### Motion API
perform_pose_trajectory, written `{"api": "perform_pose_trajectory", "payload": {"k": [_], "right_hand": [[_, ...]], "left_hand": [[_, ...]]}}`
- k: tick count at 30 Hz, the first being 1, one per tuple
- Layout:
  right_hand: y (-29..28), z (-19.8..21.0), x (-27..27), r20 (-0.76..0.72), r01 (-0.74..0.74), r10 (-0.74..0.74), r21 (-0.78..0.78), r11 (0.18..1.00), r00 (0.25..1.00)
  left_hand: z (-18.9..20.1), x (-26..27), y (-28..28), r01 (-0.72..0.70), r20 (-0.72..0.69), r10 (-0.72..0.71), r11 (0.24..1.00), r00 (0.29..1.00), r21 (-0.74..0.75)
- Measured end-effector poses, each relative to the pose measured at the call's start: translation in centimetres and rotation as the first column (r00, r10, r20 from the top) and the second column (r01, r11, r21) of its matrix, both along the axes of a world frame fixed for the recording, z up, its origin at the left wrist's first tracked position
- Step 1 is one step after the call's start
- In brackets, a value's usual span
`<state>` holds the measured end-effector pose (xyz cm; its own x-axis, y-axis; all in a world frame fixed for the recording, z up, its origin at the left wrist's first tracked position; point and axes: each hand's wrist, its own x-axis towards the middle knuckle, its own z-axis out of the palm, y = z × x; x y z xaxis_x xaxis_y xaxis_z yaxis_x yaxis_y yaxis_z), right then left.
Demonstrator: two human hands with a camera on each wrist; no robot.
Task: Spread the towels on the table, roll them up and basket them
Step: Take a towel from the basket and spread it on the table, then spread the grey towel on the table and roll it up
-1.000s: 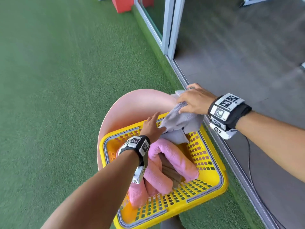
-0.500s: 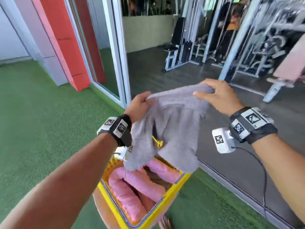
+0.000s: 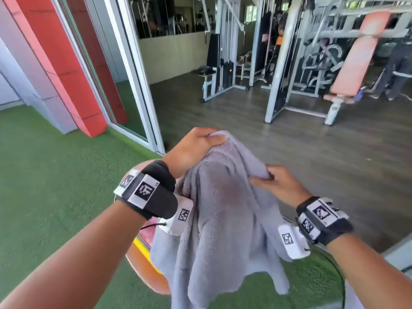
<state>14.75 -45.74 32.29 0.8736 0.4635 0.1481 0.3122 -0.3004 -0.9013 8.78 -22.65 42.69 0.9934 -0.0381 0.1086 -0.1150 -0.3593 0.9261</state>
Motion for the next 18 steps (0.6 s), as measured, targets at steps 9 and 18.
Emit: {"api": "perform_pose_trajectory", "payload": {"k": [9,18], "right_hand": [[-3.1,-9.7,-7.7,-0.352,-0.272,0.188,-0.207,0.940,0.917],[1.1,-9.8,-13.5,-0.615,-0.322,0.325,0.121,0.939,0.719]], "left_hand": [[-11.6,-7.3,-1.9,-0.011,-0.169,0.047,0.977,0.984,0.213],[-19.2,-20.5,3.0,-0.068,-0.201,0.119,0.968,0.972,0.243]]}}
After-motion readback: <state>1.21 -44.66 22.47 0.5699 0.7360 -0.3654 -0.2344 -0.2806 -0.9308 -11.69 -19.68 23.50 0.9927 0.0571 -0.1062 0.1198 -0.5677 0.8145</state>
